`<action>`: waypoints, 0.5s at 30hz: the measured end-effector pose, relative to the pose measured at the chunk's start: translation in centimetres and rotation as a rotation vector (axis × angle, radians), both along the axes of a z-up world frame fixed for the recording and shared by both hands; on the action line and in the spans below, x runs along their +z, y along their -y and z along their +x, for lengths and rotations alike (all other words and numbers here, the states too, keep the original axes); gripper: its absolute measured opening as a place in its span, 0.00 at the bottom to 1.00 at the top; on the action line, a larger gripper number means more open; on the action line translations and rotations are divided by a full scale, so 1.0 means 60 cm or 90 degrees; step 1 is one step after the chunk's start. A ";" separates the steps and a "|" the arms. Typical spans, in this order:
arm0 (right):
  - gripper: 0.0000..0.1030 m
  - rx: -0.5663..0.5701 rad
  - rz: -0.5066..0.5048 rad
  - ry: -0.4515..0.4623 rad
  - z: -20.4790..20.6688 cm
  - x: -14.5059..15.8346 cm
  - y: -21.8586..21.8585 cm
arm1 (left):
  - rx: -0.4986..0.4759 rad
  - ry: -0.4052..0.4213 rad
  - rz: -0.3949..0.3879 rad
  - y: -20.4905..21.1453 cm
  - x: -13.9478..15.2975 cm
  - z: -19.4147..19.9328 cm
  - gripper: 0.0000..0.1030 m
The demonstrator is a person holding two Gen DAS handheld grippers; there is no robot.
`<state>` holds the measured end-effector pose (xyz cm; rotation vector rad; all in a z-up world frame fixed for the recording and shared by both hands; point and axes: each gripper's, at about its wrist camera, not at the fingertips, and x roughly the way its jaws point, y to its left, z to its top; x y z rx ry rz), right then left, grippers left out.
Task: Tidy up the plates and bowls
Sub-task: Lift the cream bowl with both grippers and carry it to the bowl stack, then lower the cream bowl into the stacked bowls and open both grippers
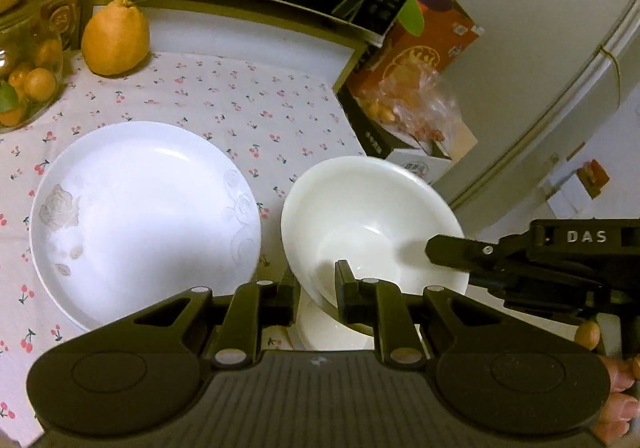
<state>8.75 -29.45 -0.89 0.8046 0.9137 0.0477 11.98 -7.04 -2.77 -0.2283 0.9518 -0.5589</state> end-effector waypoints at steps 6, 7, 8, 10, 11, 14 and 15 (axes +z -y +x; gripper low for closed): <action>0.15 0.003 -0.016 -0.027 -0.007 -0.016 0.005 | -0.020 -0.002 0.022 0.014 -0.009 -0.010 0.15; 0.15 0.004 -0.019 -0.029 -0.007 -0.016 0.005 | -0.022 -0.004 0.028 0.017 -0.012 -0.012 0.15; 0.15 0.004 -0.022 -0.032 -0.007 -0.018 0.005 | -0.024 -0.006 0.032 0.019 -0.015 -0.013 0.16; 0.15 0.007 -0.027 -0.042 -0.006 -0.023 0.005 | -0.027 -0.005 0.043 0.024 -0.019 -0.016 0.17; 0.15 0.009 -0.031 -0.048 -0.005 -0.025 0.004 | -0.030 -0.001 0.050 0.026 -0.020 -0.018 0.19; 0.15 0.018 -0.037 -0.065 -0.003 -0.032 0.000 | -0.037 0.008 0.070 0.032 -0.023 -0.022 0.22; 0.15 0.021 -0.040 -0.068 -0.003 -0.034 -0.002 | -0.038 0.012 0.076 0.033 -0.023 -0.024 0.22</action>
